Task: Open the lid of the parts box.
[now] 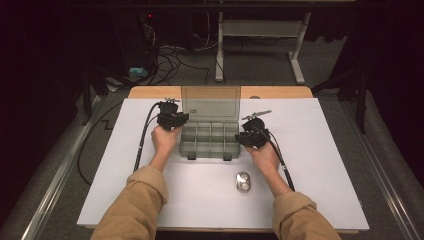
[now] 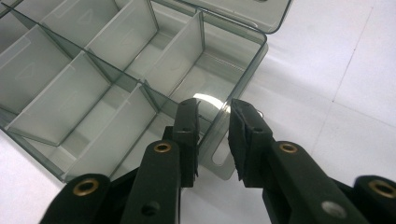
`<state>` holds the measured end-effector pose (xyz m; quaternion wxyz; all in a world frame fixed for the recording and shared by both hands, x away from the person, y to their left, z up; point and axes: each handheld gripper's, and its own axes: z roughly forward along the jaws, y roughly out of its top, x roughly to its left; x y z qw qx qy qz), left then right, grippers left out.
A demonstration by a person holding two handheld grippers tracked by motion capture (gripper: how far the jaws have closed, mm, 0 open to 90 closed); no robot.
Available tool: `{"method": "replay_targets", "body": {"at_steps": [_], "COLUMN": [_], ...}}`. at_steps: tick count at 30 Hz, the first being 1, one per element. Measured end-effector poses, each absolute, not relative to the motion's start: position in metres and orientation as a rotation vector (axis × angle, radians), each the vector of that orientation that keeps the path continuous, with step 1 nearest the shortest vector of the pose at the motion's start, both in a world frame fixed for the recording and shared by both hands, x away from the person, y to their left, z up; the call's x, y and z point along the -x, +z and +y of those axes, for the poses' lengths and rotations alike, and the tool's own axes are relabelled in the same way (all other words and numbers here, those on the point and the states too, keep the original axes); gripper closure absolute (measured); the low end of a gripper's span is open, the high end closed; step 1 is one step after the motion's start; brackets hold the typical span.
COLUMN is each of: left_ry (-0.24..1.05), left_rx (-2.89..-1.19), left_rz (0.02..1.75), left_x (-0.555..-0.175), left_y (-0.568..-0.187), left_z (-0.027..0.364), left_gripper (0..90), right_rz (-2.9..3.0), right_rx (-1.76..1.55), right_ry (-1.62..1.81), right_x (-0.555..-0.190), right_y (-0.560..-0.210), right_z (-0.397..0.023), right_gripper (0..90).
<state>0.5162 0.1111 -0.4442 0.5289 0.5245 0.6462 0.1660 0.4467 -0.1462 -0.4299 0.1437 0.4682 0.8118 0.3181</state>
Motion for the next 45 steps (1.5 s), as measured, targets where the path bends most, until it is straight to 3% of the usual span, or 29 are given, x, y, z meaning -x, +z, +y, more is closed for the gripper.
{"method": "replay_targets", "body": {"at_steps": [14,15,16,19,20,21,22,24,26,28,29,33,35,38,39,45], "left_ry": [0.39,0.384,0.39,0.39,0.381,0.404,0.401,0.41,0.403,0.411,0.407,0.405,0.396,0.4,0.389,0.378], "left_rx": [-1.277,-1.371,-1.281,-1.284,-1.38,-1.215,-1.274,-1.289,-1.439,-1.314,-1.424,-1.401,-1.492,-1.406,-1.303,-1.317], "left_rz": [1.546,1.52,1.544,1.545,1.517,1.536,1.532,1.536,1.5,1.522,1.493,1.485,1.468,1.475,1.477,1.447], "left_x": [-0.515,-0.511,-0.514,-0.513,-0.51,-0.517,-0.514,-0.514,-0.509,-0.512,-0.509,-0.507,-0.503,-0.503,-0.505,-0.5], "left_y": [-0.446,-0.446,-0.446,-0.446,-0.446,-0.447,-0.447,-0.446,-0.446,-0.445,-0.445,-0.442,-0.44,-0.437,-0.436,-0.431], "left_z": [0.111,0.116,0.111,0.111,0.116,0.108,0.11,0.111,0.119,0.113,0.119,0.117,0.122,0.119,0.113,0.112], "left_gripper": [69.9,70.0,69.9,69.9,69.9,69.9,69.7,67.4,64.0,61.8,60.4,55.6,53.5,51.8,51.5,51.2], "right_rz": [2.342,2.343,2.343,2.343,2.343,2.343,2.344,2.345,2.345,2.344,2.344,2.344,2.343,2.343,2.342,2.34], "right_rx": [-1.348,-1.345,-1.347,-1.346,-1.346,-1.346,-1.347,-1.342,-1.342,-1.345,-1.345,-1.346,-1.346,-1.344,-1.343,-1.336], "right_ry": [0.912,0.91,0.911,0.913,0.912,0.911,0.91,0.908,0.906,0.907,0.907,0.907,0.908,0.908,0.909,0.909], "right_x": [-0.447,-0.447,-0.447,-0.447,-0.447,-0.447,-0.446,-0.446,-0.446,-0.446,-0.446,-0.446,-0.446,-0.446,-0.446,-0.446], "right_y": [-0.43,-0.43,-0.43,-0.43,-0.43,-0.43,-0.43,-0.43,-0.43,-0.43,-0.43,-0.43,-0.43,-0.43,-0.43,-0.43], "right_z": [-0.146,-0.146,-0.146,-0.146,-0.146,-0.146,-0.146,-0.145,-0.145,-0.145,-0.145,-0.145,-0.145,-0.145,-0.146,-0.146], "right_gripper": [73.3,73.3,73.3,73.3,73.3,73.3,73.3,73.3,73.3,73.3,73.3,73.3,73.3,73.3,73.3,73.3]}}
